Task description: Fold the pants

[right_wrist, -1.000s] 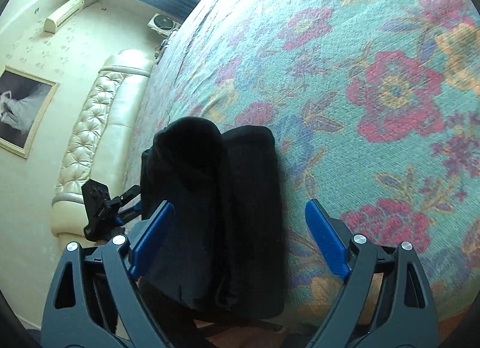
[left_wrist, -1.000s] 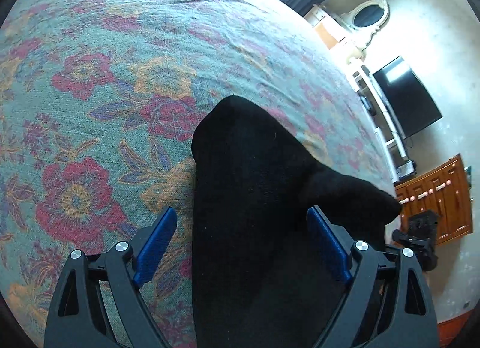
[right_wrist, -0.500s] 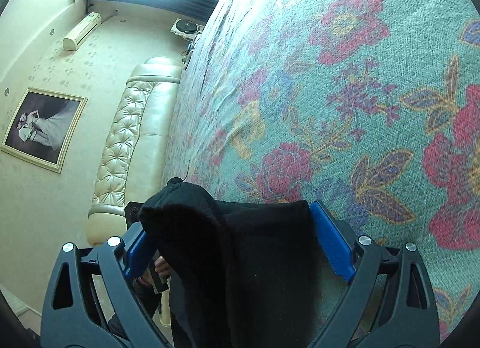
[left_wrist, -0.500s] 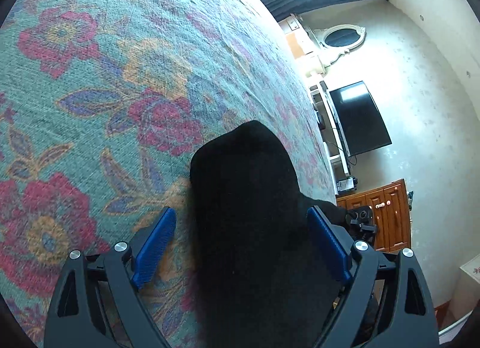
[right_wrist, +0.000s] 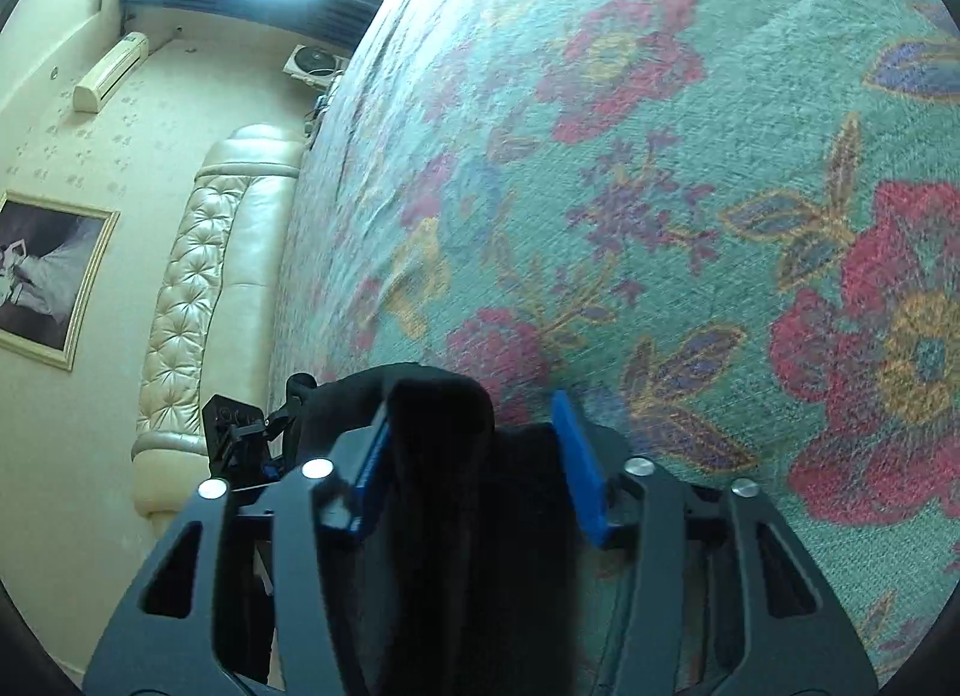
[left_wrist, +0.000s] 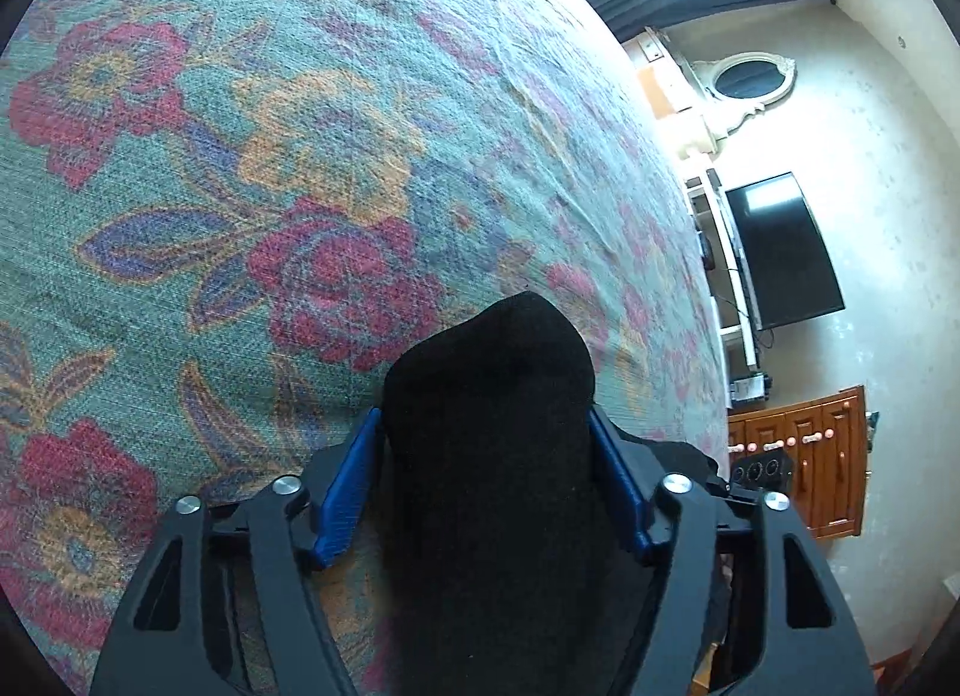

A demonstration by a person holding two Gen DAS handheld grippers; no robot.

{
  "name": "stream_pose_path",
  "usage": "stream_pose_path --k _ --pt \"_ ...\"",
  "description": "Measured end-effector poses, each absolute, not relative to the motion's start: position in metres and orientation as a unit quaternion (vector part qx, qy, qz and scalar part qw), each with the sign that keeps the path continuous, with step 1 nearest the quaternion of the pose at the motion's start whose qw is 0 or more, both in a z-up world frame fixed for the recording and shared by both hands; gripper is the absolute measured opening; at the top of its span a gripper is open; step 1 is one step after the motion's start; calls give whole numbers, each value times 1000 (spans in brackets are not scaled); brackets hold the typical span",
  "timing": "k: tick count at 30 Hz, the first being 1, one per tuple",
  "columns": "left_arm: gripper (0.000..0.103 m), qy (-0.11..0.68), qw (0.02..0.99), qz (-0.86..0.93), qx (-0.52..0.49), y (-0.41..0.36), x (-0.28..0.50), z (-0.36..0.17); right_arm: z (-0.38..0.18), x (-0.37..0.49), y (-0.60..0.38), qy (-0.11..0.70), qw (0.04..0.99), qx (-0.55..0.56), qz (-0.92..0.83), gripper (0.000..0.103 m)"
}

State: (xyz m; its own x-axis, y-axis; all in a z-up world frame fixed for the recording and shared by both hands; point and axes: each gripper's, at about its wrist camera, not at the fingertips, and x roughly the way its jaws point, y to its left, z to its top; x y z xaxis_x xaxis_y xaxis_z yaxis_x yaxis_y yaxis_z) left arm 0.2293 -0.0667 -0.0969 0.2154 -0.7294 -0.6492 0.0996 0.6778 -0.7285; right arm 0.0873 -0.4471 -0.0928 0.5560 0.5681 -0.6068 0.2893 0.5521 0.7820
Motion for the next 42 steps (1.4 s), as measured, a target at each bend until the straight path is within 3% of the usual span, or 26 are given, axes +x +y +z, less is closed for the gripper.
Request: stream_pose_path --k 2,7,10,12,15,25,28,30,34,35,36,37,40,42 --pt "53 555 737 -280 -264 -66 225 -97 -98 86 -449 461 751 464 93 31" --pt "53 551 741 -277 -265 -69 224 -99 -100 80 -449 449 757 465 97 32" --pt "58 535 733 -305 -289 -53 217 -98 -95 70 -451 438 750 482 113 56" --pt "64 534 717 -305 -328 -39 211 -97 -83 60 -449 440 749 481 118 82" --pt "75 520 711 -304 -364 -16 190 -90 -69 42 -441 471 754 445 105 92" --pt "77 529 710 -342 -315 -22 98 -85 -77 -18 -416 496 710 479 142 91" --pt "84 517 732 -340 -286 -32 92 -84 -73 -21 -413 510 722 449 127 72" --pt "87 516 739 -334 -277 -37 96 -83 -73 -24 -411 517 721 441 131 54" --pt "87 512 746 -323 -279 -40 96 -84 -73 -29 -410 522 733 416 128 40" --pt "80 510 749 -321 -275 -41 96 -84 -72 -29 -409 523 735 414 127 39" --pt "47 513 753 -314 -268 -41 96 -86 -72 -29 -408 524 737 408 126 39" --pt "41 524 740 -324 -270 -41 92 -92 -70 -29 -406 526 741 399 127 38" --pt "40 524 735 -324 -282 -40 93 -95 -67 -29 -402 527 743 394 124 38" --pt "46 520 736 -325 -287 -38 93 -94 -60 -24 -392 530 749 381 116 44"
